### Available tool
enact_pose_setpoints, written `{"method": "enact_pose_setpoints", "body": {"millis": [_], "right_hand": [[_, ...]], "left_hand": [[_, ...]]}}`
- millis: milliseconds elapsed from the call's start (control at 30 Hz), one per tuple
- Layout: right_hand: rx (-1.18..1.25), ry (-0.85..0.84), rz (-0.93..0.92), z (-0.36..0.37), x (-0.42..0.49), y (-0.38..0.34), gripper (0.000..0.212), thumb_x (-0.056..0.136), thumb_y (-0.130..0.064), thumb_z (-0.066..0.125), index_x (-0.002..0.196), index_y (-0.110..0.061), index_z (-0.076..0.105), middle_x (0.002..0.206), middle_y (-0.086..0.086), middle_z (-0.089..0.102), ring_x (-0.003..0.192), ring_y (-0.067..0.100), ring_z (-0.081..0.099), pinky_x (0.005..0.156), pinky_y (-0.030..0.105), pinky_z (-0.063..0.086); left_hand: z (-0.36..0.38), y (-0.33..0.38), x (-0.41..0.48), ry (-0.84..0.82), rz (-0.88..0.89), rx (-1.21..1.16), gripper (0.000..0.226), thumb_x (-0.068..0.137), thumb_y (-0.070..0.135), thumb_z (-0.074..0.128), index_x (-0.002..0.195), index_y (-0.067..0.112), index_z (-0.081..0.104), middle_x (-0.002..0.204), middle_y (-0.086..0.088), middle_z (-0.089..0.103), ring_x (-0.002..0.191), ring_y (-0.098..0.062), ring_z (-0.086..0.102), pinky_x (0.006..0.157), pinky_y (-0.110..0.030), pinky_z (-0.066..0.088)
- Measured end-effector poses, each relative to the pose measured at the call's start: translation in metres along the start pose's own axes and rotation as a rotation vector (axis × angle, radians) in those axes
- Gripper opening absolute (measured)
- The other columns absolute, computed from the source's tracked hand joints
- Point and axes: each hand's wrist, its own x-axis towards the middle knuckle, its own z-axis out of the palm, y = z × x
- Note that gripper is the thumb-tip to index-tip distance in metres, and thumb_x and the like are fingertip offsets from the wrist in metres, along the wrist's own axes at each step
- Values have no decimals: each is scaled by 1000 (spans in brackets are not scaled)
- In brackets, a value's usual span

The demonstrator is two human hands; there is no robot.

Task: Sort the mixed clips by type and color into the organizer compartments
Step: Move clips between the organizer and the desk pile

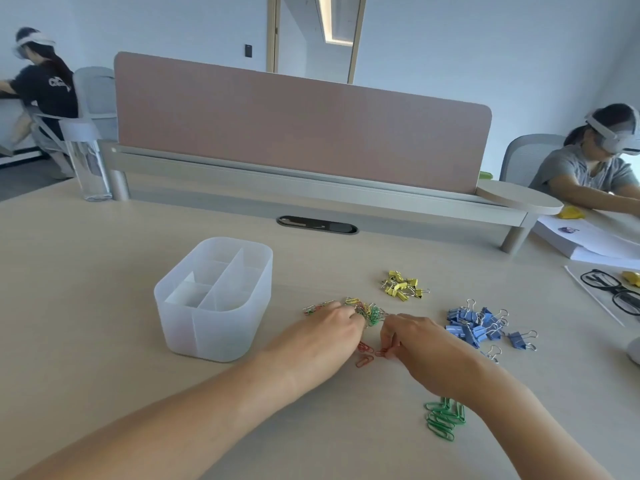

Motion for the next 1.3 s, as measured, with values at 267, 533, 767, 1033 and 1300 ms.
{"method": "enact_pose_setpoints", "body": {"millis": [267,533,767,1033,1300], "right_hand": [[328,151,-78,-50,12,-45,16,91,-12,63,83,-25,61,66,-19,61,64,-6,54,60,9,40],[535,178,-265,-60,71,-126,9,90,-14,66,85,-21,64,73,-8,63,66,4,58,67,22,50],[634,131,-292,-34,106,-166,12,88,-15,69,80,-23,63,73,-8,64,65,5,58,67,23,52],[751,139,-321,-25,116,-188,16,88,-10,68,78,-22,64,73,-8,64,65,5,56,66,17,49],[750,134,-328,-18,116,-197,15,85,-14,71,77,-26,67,73,-17,68,72,4,60,79,22,46]], "left_hand": [[-58,-47,-25,125,-111,-137,7,98,17,56,96,23,54,95,12,48,95,-4,39,79,-18,32],[-115,-97,-74,93,-378,-96,6,97,23,57,97,18,61,98,5,56,97,-11,47,72,-15,32],[-125,-135,-109,-132,-520,-16,9,95,27,59,89,21,62,97,1,61,97,-15,49,79,-26,39],[-124,-140,-108,-178,-427,-1,9,87,32,69,90,28,76,96,9,54,97,-10,37,83,-28,39],[-128,-148,-117,-116,-584,-153,12,84,43,72,90,34,76,97,12,49,100,-11,39,86,-31,40]]}}
